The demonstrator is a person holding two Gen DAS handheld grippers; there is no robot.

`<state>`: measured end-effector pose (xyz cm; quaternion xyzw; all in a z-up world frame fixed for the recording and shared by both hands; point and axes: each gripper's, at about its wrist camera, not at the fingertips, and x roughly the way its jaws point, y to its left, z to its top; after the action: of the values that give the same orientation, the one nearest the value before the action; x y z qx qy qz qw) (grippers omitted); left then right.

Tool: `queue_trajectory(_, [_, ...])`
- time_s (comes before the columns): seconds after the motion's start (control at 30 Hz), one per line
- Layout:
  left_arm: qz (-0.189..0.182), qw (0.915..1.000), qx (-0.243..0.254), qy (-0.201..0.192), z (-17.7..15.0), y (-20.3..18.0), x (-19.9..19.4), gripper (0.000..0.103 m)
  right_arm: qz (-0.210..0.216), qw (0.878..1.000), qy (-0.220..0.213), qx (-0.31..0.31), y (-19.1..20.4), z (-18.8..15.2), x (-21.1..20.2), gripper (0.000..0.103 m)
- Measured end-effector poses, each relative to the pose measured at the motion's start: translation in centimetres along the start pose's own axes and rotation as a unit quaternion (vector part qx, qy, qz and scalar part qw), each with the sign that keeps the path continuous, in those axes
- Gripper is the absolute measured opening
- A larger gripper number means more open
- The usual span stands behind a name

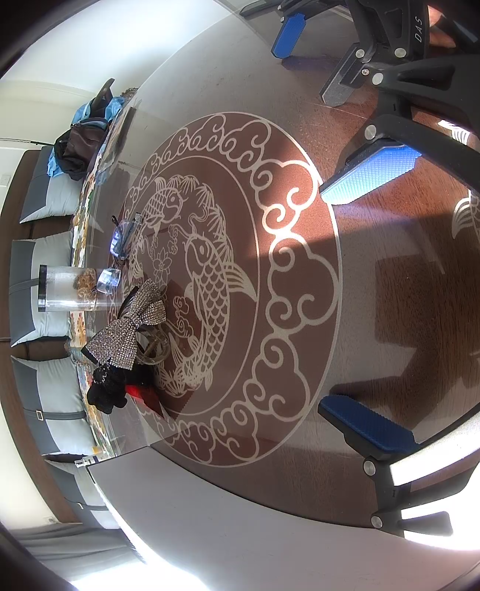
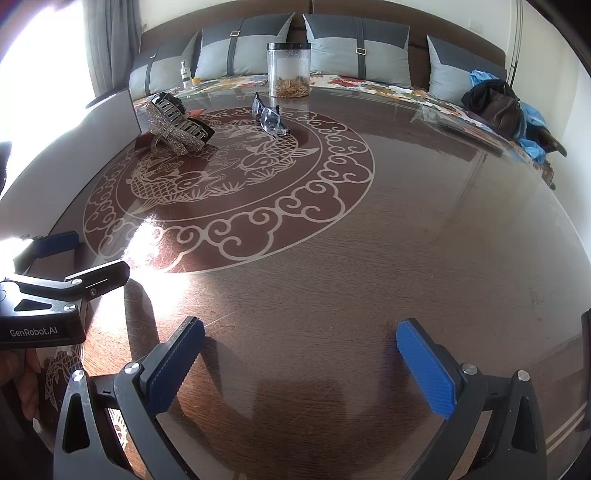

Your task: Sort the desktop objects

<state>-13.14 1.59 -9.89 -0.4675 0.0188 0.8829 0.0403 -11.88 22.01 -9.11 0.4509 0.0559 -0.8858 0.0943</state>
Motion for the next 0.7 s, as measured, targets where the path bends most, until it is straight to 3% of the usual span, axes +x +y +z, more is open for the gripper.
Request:
queue_trajectory(0.13, [0.0, 0.9998, -0.005, 0.019, 1.1, 0.3, 0.5, 0.103, 0.0, 1.0, 0.0, 0.0, 0.0, 0.0, 0.0, 0.103])
queue_trajectory(0.33, [-0.006, 0.9925, -0.122, 0.004, 9.1, 3.4, 2.2, 0.103, 0.0, 1.0, 0.0, 0.0, 0.0, 0.0, 0.0, 0.103])
queue_trajectory(0.5, [0.032, 0.9852, -0.169, 0.001, 15.3, 3.7, 4.9, 0.103, 0.0, 1.0, 0.0, 0.0, -0.1, 0.0, 0.0, 0.103])
queue_trajectory(0.6, [0.065, 0.9811, -0.182, -0.004, 17.1, 4.0, 6.6, 0.103, 0.0, 1.0, 0.0, 0.0, -0.1, 0.0, 0.0, 0.103])
queue_trajectory(0.7, [0.091, 0.9795, -0.179, 0.02, 17.5, 4.4, 8.6, 0.103, 0.0, 1.0, 0.0, 0.0, -0.2, 0.0, -0.1, 0.103])
